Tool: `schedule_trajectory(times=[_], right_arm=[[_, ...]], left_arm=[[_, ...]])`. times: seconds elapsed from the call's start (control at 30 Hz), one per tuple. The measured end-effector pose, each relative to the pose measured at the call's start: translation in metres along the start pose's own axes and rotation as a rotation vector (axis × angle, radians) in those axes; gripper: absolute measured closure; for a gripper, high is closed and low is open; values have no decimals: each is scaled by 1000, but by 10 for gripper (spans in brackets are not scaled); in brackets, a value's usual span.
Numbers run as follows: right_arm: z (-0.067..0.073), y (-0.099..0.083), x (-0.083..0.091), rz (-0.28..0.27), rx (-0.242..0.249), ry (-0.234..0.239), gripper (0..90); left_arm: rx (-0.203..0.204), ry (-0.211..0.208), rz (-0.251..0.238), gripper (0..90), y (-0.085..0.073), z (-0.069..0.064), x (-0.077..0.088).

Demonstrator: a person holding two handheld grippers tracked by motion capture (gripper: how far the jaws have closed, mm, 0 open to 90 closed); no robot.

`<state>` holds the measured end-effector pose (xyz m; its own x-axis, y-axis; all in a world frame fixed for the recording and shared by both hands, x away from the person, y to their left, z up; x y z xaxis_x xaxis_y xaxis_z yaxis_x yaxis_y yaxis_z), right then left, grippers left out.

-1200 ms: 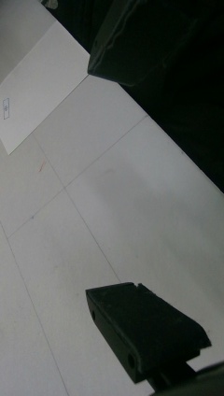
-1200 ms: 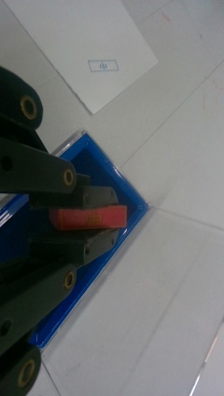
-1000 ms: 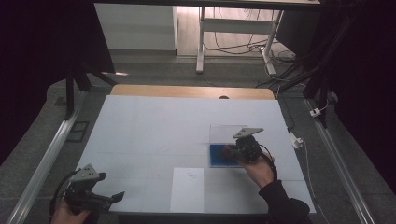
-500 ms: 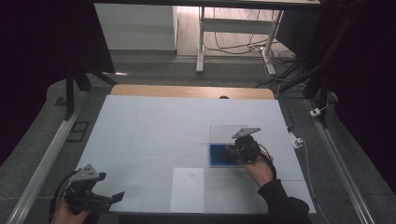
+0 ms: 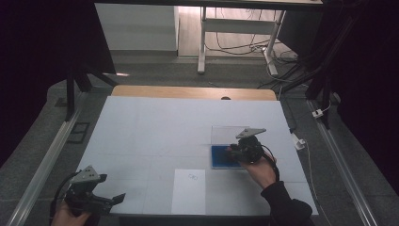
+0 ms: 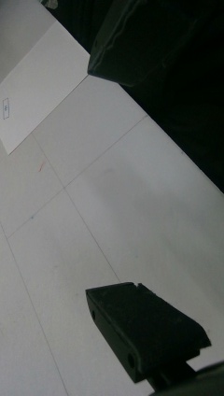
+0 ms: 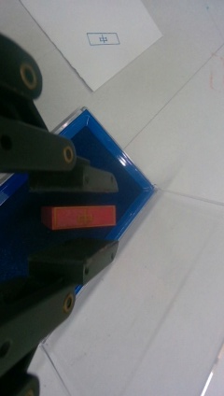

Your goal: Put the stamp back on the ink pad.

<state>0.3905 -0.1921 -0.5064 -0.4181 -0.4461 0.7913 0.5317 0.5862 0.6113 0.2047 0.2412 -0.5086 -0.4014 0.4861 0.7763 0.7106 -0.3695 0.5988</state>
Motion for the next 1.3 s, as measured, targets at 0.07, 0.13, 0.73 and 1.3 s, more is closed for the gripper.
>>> schedule_trajectory(times=[0.07, 0.13, 0.73, 1.3], right_arm=[[0, 0, 1, -9, -10, 2, 594], [0, 0, 3, -10, -12, 0, 549], [7, 0, 7, -21, -52, 1, 159], [16, -9, 26, -42, -65, 12, 0]], left_arm=[[0, -1, 0, 1, 0, 0, 0], [0, 0, 0, 0, 0, 0, 0], [1, -1, -4, 0, 0, 0, 0], [2, -2, -9, 0, 0, 0, 1]])
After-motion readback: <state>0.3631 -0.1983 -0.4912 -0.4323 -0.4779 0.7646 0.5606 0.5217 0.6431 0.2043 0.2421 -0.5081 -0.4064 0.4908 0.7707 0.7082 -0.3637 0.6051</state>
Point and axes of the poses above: each handheld gripper's, and its own axes: x roughly backward along the jaws, y roughly out of its top, z roughly to its left, the point moved 4 cm from there along -x, roughly forward along the jaws, and after that the axes turned 6 degrees about z, right-handed, at the moved point
